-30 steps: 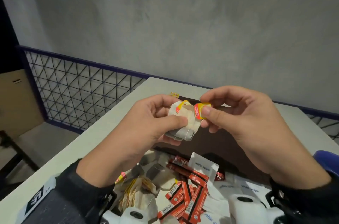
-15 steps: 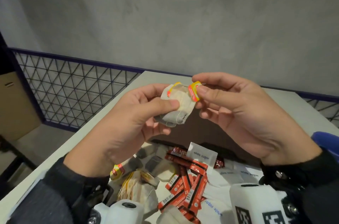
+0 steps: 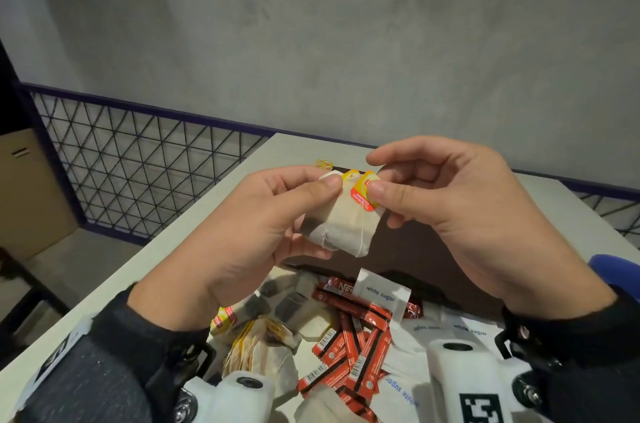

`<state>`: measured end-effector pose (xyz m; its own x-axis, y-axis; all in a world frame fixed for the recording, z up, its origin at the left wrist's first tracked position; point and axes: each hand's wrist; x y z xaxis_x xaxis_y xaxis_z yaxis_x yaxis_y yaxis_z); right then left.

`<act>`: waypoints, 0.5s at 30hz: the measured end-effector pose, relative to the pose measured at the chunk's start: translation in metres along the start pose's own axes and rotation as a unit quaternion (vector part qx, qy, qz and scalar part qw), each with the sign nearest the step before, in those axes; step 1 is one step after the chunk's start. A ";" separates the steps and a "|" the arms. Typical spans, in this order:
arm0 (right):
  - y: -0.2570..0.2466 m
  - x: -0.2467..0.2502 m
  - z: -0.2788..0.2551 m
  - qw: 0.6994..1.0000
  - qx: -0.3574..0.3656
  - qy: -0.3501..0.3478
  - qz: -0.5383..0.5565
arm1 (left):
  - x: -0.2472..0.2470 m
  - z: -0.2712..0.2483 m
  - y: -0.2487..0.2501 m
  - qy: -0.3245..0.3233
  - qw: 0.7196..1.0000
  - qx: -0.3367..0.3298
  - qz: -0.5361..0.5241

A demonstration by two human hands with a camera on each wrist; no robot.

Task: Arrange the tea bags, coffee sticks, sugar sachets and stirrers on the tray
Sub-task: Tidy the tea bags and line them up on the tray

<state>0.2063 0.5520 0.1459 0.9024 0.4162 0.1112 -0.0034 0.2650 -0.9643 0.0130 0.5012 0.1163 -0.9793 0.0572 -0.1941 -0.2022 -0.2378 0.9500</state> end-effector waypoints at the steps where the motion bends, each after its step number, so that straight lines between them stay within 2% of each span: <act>1: -0.001 0.001 -0.001 1.000 0.000 -0.003 0.000 | 0.000 0.000 0.000 0.006 1.000 0.001 0.005; 10: -0.011 0.001 -0.005 0.999 0.028 -0.027 -0.014 | -0.002 0.004 -0.008 0.092 0.994 -0.041 0.049; 12: -0.013 -0.003 -0.008 0.998 0.038 -0.042 -0.032 | -0.004 0.003 -0.009 0.087 0.993 -0.048 0.059; 15: -0.010 -0.007 -0.008 0.994 0.050 -0.029 -0.088 | -0.006 0.001 -0.008 0.077 0.994 -0.062 0.056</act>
<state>0.2030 0.5396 0.1532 0.8664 0.4050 0.2921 0.1059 0.4227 -0.9001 0.0203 0.5033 0.1104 -0.9835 -0.1220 -0.1334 -0.0828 -0.3517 0.9324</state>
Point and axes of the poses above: each hand's wrist, its own z-axis towards the middle knuckle, its own x-axis out of the back of the hand, y = z × x, and after that the axes turned 7 degrees about -x, right-handed
